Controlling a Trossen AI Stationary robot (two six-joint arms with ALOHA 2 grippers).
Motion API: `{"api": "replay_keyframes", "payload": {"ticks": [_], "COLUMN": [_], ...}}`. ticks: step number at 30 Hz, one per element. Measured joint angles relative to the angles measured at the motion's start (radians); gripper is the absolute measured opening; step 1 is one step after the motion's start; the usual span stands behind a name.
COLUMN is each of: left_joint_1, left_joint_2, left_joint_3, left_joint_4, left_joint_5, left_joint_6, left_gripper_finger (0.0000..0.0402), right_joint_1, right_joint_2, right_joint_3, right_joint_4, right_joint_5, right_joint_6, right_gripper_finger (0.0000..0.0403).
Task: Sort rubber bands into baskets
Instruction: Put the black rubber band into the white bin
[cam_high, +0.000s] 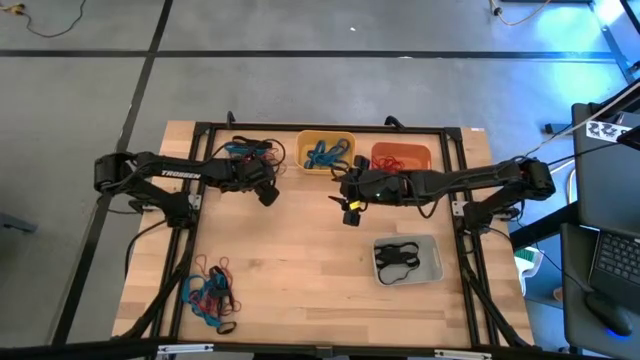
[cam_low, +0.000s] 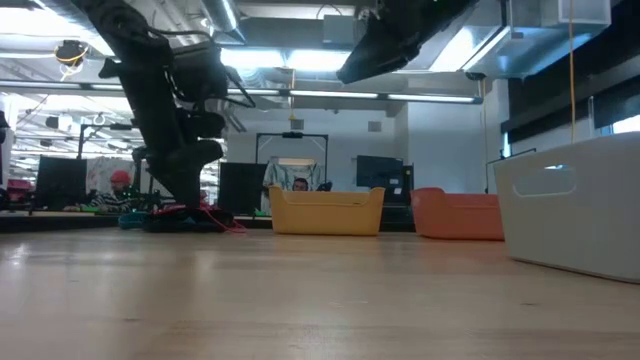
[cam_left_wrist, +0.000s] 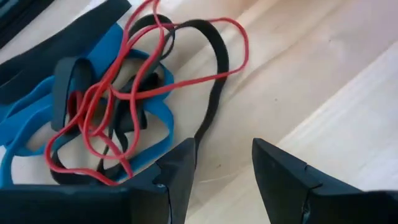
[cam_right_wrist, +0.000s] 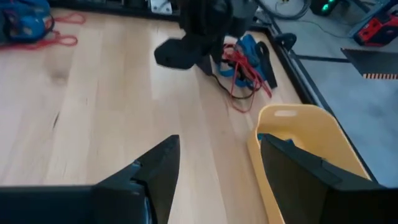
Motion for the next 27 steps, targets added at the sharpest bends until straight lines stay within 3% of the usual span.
{"api": "replay_keyframes", "payload": {"ticks": [12, 17, 27], "left_joint_1": [0.03, 0.063, 0.092], "left_joint_2": [0.1, 0.137, 0.197], "left_joint_3": [0.0, 0.0, 0.004], "left_joint_4": [0.049, 0.056, 0.096], "left_joint_5": [-0.028, 0.012, 0.058], "left_joint_6": [0.043, 0.051, 0.089], "left_gripper_finger": [0.0157, 0.0155, 0.0118], "right_joint_1": [0.0, 0.0, 0.0], "right_joint_2": [0.009, 0.009, 0.009], "right_joint_3": [0.0, 0.0, 0.0], "right_joint_4": [0.025, 0.022, 0.021], "right_joint_5": [0.0, 0.0, 0.0], "right_joint_6": [-0.004, -0.007, -0.008], "right_gripper_finger": [0.0223, 0.0223, 0.0223]}}
